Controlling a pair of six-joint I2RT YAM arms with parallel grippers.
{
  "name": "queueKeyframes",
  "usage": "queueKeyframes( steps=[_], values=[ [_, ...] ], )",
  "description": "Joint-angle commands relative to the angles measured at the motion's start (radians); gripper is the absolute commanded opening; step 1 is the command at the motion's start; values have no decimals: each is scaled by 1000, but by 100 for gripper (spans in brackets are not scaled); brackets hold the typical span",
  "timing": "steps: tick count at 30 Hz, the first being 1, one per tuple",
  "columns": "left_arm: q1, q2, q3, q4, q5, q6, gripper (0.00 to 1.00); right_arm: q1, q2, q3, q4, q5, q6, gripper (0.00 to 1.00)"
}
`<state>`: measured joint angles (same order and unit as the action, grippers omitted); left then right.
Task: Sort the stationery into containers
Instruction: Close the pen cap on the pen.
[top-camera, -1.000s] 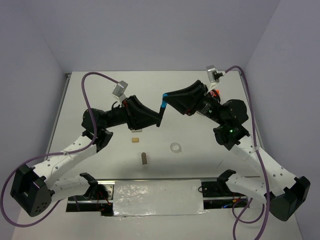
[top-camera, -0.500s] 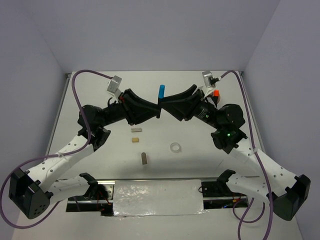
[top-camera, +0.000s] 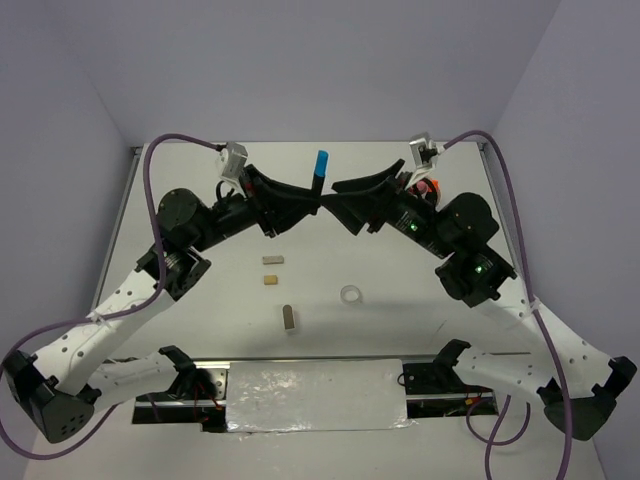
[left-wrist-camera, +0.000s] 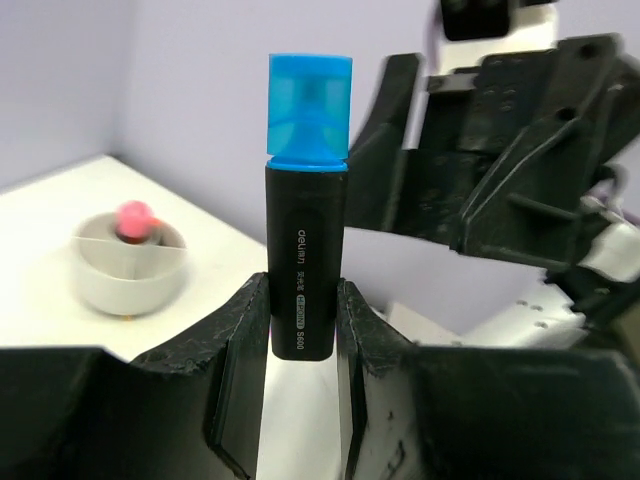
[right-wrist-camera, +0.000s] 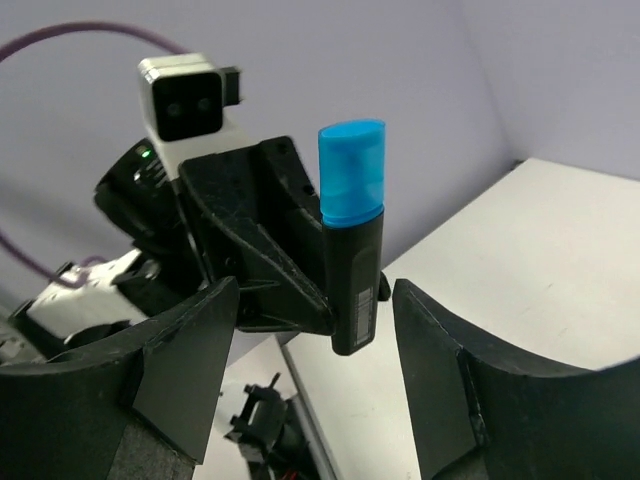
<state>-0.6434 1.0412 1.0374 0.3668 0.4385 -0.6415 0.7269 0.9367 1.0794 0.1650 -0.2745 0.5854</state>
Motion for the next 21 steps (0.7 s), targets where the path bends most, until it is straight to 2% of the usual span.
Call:
queueKeyframes(
  steps=[1, 4, 8, 14, 16, 21],
  values=[
    [-27, -41, 73, -133, -176, 195, 0, 48, 14, 108, -178, 177, -136, 71],
    [-41, -35, 102, -164, -205, 250, 0, 120, 71, 191, -267, 268, -173, 71],
    [-67, -24, 127, -187, -233, 304, 0, 190, 145, 292, -331, 461, -202, 69],
    [-73, -24, 130, -187, -245, 318, 0, 218, 218, 365, -349, 515, -219, 61],
    [-73, -27, 130, -186, -247, 318, 0, 218, 234, 373, -352, 532, -220, 56],
    [-73, -30, 130, -183, -259, 313, 0, 220, 244, 369, -332, 520, -223, 33]
  ],
)
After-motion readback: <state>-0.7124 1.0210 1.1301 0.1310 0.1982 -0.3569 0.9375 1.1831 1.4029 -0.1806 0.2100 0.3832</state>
